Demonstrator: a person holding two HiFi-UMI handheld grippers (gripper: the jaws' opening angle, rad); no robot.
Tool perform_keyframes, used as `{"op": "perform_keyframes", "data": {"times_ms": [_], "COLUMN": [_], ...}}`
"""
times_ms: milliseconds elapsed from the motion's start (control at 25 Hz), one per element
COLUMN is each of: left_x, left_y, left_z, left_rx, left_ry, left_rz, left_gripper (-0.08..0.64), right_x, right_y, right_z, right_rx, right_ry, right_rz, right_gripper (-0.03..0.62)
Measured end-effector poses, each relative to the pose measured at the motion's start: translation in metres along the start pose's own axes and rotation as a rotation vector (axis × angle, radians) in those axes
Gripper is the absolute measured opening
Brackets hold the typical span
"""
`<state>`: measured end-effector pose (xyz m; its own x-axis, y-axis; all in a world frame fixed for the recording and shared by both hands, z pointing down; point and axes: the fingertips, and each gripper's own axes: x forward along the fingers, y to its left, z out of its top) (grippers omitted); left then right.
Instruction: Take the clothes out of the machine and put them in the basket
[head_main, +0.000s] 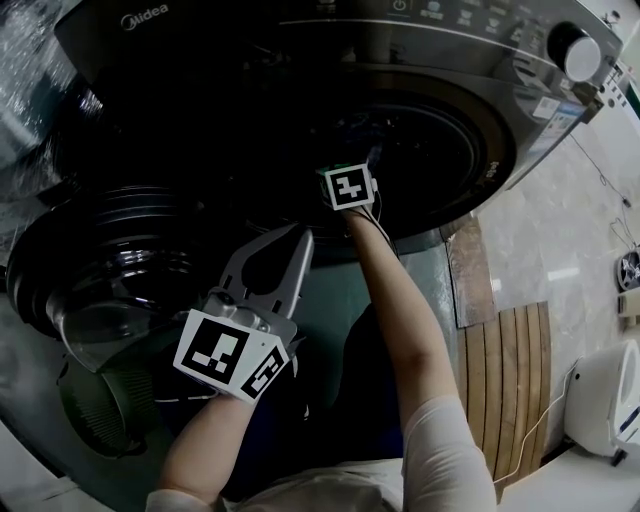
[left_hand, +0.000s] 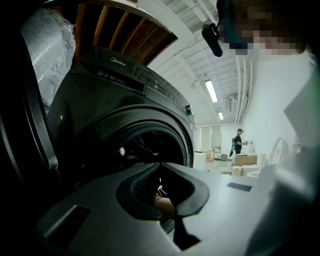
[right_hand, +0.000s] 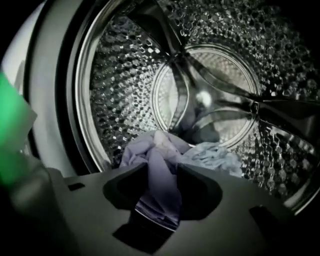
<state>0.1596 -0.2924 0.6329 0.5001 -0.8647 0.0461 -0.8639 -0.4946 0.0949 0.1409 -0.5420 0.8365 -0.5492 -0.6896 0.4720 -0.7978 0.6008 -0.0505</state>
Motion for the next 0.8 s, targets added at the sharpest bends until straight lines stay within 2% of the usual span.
{"op": "perform_keyframes", "data": {"times_ms": [80,120,160,200,800], "left_x": [0.000,0.000,0.000,0.000,0.000], "left_y": [0.001,0.001,0.001,0.002,0.011], "left_z": [-0.001,-0.001,-0.001,-0.002,-0.005], "left_rx": [-0.005,-0.005,-0.004,-0.003,-0.015], "left_ry": [0.001,0.002,0.003,0.004,0.009], "left_rz": [0.001,0.000,0.000,0.000,0.020], "left_gripper": [0.021,0.021,0.021,0.021,0.021], "right_x": [0.003,0.004,0.005,0.005,-0.029], "right_y": [-0.002,-0.002,-0.003,-0.003,0.007], "right_z": [-0.006,-0.009,-0.010,-0.011,0.007], "right_rx": [0.011,0.016,0.023,0.029,-0.008], "right_ry": [0.014,0.020,0.023,0.023,-0.110], "right_rz": [-0.011,-0.015,-0.017,-0.017,-0.039], "right_gripper": [0.164,0.129,0.065,0.050,0.034]}}
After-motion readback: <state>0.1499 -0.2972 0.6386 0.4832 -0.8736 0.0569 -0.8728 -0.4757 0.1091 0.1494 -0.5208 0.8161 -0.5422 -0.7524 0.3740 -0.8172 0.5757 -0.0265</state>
